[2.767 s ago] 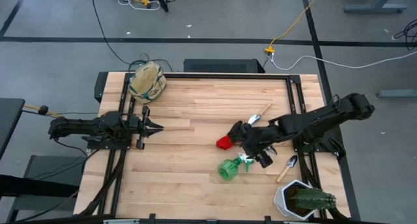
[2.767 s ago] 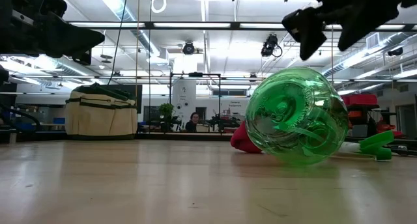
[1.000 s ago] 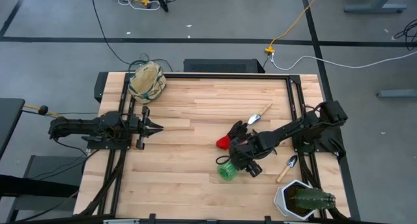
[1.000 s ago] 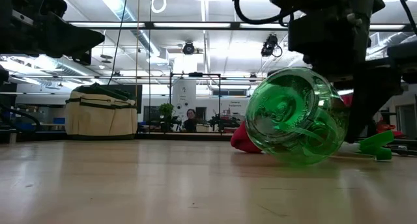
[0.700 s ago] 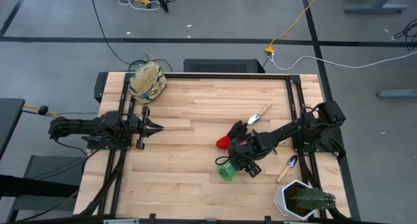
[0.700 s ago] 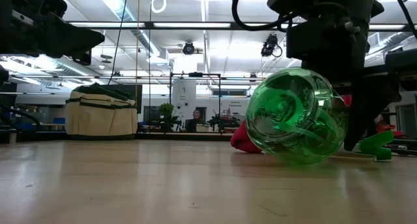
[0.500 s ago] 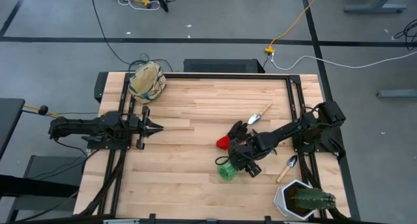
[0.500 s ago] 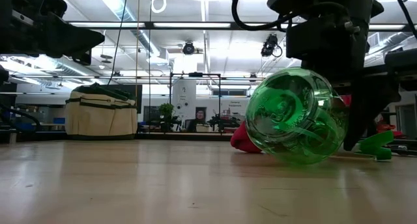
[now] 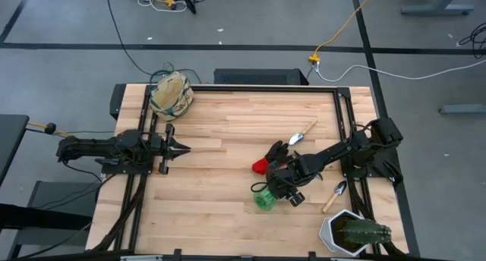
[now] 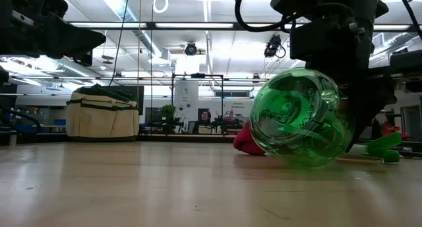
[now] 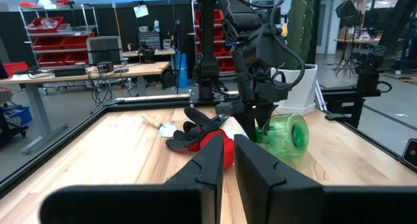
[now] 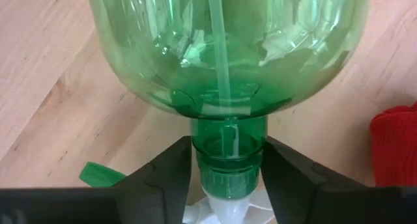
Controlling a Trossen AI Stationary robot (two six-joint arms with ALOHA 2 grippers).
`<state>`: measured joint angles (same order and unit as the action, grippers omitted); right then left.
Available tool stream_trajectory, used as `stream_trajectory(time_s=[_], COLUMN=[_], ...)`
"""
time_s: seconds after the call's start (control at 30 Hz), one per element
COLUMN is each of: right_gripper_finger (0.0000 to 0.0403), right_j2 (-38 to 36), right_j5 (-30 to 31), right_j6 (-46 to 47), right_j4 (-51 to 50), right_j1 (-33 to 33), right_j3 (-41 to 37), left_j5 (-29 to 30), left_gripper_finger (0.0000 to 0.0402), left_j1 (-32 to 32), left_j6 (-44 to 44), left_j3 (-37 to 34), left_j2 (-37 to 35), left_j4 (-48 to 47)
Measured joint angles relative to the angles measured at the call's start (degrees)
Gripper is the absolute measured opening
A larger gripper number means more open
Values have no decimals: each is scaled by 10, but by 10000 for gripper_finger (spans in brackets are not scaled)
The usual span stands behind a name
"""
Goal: Pick & Place Garden tools in Gardening bag
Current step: Put the green spray bottle into the gardening bag
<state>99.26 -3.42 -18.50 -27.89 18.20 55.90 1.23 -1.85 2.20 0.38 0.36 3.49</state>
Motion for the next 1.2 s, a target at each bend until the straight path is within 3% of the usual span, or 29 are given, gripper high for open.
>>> stream_trajectory(time_s=[0.2, 0.77, 1.2], right_gripper_finger=[153, 149, 149], right_j2=[0, -3, -9], right_j5=[0, -3, -5], right_j6=[0, 18, 25], right_j4=[0, 19, -2], right_j1=[0, 0, -7], right_j3=[0, 2, 114], left_j5=[0, 0, 0], left_gripper_finger=[44, 44, 44], left_j1=[0, 0, 0], left_j6=[0, 0, 0], left_j3=[0, 0, 0], left_j2=[0, 0, 0], left_j4=[0, 0, 0])
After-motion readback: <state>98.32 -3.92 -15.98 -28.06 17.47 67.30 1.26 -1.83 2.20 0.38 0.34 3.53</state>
